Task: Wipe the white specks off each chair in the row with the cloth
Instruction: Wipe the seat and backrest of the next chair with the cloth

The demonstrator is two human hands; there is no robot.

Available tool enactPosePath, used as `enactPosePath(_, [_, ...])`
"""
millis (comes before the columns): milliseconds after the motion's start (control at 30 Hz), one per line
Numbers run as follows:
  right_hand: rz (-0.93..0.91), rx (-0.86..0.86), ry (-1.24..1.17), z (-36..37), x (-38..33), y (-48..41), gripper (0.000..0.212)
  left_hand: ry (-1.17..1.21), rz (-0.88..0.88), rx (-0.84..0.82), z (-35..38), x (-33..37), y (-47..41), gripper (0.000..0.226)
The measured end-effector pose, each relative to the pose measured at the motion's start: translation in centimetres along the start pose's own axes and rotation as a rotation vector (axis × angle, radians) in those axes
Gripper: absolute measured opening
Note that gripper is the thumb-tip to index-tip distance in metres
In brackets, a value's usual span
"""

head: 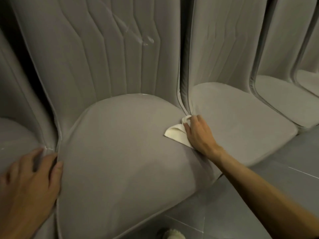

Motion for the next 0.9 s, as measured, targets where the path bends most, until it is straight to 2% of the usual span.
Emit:
enactPosePath(67, [-0.028, 0.005, 0.026, -0.1, 0.6, 1.1, 0.022, -0.011, 0.004, 0.011, 0.0, 0.2, -0.1, 0.065])
enactPosePath(167, [-0.033, 0.011, 0.05, 1.2, -0.2, -2.4, 0.021, 0.029, 0.02, 0.075, 0.1, 0.3, -0.4, 0.061])
enactPosePath(267, [0.01, -0.016, 0.039, 2.7, -1.6, -6.0, 0.024, -0.017, 0.041, 0.138, -0.4, 0.7, -0.3, 0.048])
enactPosePath(400, [0.004, -0.016, 0.042, 1.6, -0.9, -2.8, 0.03, -0.069, 0.092, 0.212, -0.6, 0.8, 0.0, 0.042])
enactPosePath(500, [-0.04, -0.014, 0.074, 1.0, -0.3, -0.5, 0.026, -0.098, 0.103, 0.217, -0.2, 0.5, 0.0, 0.038])
enactPosePath(600, [-0.054, -0.005, 0.055, 2.5, -1.5, -3.4, 0.023, -0.114, 0.113, 0.19, -0.2, 0.6, 0.0, 0.036])
enactPosePath(733, [-0.014, -0.031, 0.023, 4.4, -4.0, -7.0, 0.029, -0.109, 0.11, 0.175, -0.4, 0.3, 0.1, 0.035])
enactPosePath(900, [-0.014, -0.007, 0.045, 2.9, -2.1, -2.1, 0.029, -0.101, 0.123, 0.176, -0.7, 0.1, 0.3, 0.035])
Point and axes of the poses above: each hand's wrist, its own y-axis away from the middle knuckle, its own z-axis out of the palm, x = y × z, the point moved 5 cm from there along -y, towards the middle knuckle, and after that the axes turned 9 degrees about -y, right-handed, at the moved point
